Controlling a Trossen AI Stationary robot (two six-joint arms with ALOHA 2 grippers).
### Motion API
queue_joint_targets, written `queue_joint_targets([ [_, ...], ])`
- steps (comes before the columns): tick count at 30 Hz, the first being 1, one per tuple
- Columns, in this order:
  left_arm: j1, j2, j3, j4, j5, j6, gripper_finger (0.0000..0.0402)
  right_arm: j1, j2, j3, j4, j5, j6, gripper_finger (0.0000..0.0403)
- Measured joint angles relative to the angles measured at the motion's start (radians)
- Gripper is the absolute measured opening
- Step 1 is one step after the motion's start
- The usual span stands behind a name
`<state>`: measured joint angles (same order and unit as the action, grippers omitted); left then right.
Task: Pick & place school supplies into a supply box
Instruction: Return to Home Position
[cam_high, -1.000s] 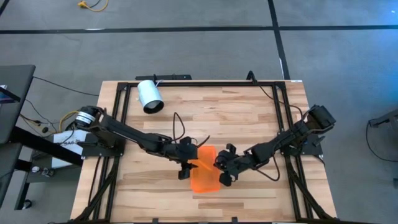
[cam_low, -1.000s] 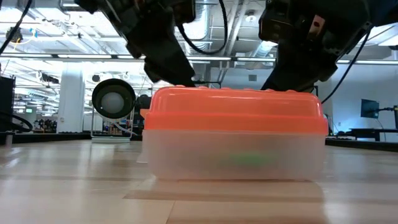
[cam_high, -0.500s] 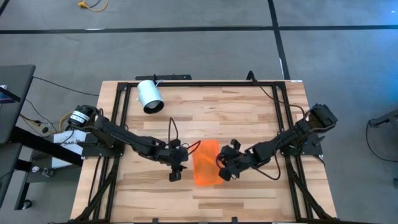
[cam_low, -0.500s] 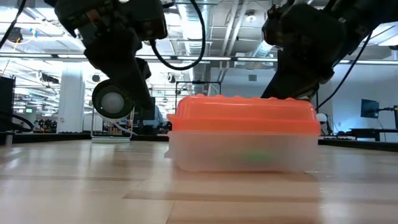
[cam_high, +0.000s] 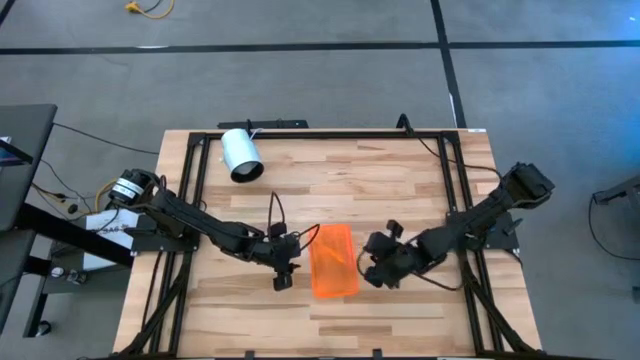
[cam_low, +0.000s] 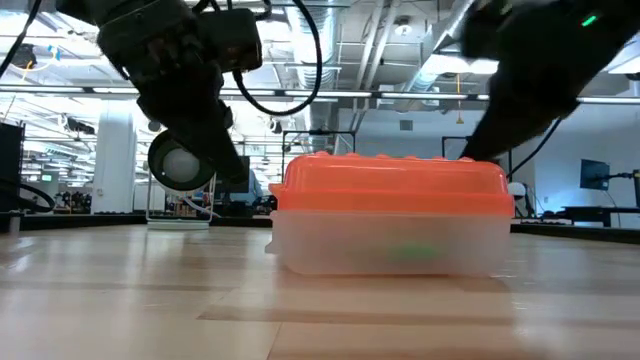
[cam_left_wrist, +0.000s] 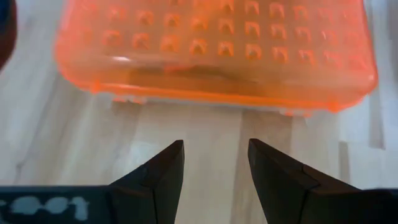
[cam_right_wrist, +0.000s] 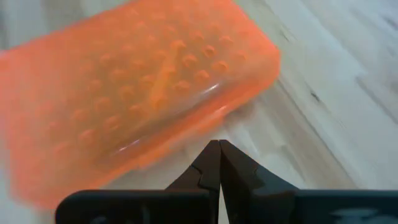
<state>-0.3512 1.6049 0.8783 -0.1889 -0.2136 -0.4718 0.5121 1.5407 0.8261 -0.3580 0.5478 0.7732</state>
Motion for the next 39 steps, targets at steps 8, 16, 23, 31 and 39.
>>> queue_joint_targets([
  [8, 0.01, -0.171, 0.0, 0.186, -0.182, 0.123, 0.0169, 0.076, -0.245, 0.001, 0.04, 0.052, -0.21, 0.0],
  [16, 0.046, -0.456, 0.0, 0.273, -0.497, 0.309, 0.0169, 0.029, -0.591, 0.001, 0.043, 0.07, -0.389, 0.0],
  [23, 0.045, -0.672, 0.002, 0.133, -0.606, 0.36, 0.0169, -0.032, -0.85, 0.002, -0.069, 0.086, -0.375, 0.0],
  [31, 0.054, -0.748, 0.001, 0.012, -0.452, 0.62, 0.0169, -0.046, -0.971, 0.003, -0.072, -0.184, -0.655, 0.0],
  [39, 0.318, -0.761, 0.0, 0.021, -0.021, 0.686, 0.0169, -0.238, -0.964, -0.007, -0.148, -0.351, -0.74, 0.0],
])
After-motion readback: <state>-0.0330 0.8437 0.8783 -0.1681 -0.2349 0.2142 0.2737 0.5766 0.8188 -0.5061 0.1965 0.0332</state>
